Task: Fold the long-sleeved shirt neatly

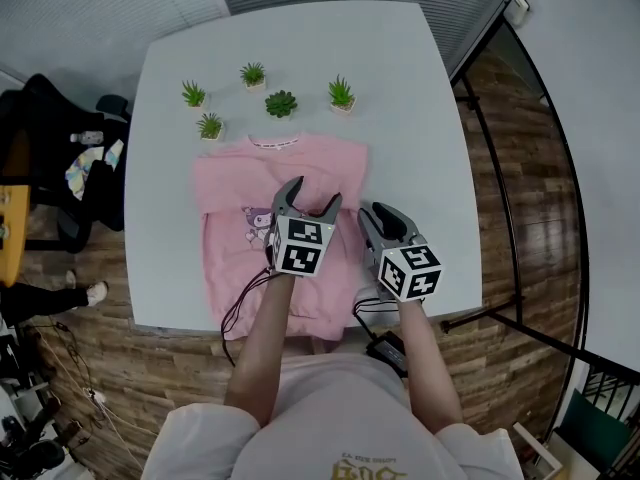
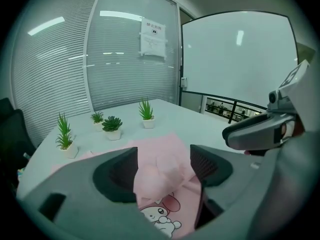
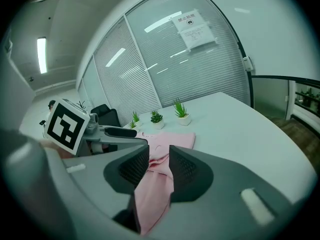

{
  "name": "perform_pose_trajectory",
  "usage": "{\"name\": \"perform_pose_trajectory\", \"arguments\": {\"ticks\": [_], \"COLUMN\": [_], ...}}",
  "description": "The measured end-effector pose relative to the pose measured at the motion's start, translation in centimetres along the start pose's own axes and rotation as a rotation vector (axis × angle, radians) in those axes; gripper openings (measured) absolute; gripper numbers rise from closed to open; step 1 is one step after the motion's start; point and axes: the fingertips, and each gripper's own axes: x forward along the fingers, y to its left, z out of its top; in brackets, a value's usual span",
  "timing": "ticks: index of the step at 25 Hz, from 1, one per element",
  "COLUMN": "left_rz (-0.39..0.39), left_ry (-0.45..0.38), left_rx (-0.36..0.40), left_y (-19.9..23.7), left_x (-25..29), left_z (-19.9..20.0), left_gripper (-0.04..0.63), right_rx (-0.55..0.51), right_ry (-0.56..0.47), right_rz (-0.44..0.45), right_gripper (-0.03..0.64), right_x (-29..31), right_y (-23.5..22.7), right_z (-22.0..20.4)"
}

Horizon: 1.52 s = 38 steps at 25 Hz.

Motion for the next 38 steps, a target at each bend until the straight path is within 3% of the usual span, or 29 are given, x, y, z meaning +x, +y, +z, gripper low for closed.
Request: {"name": "perform_pose_trajectory", "arguments": {"ticks": [16, 23, 38], "left_rz": [0.104, 0.089, 0.053], "left_ry": [-0.042, -0.061, -0.062], "left_rx": [-0.070, -0.074, -0.067], "left_y": [5.3, 6.7, 6.5], "left_x": [-9.5, -13.3, -20.7], "left_z": [-1.2, -2.4, -8.2], "left_gripper": [0.339, 0.339, 0.339], "right_rx": [-0.033, -0.042, -0.036], "right_ry": [-0.049, -0.068, -0.073], "right_rz": [0.015, -0.043, -0.139], "right_gripper": [0.139, 0.140, 0.140], "right_x": [-1.6, -3.5, -8.8], "right_y": [4.5, 6.9, 10.9], "right_z": [0.9, 0.5, -5.3]}}
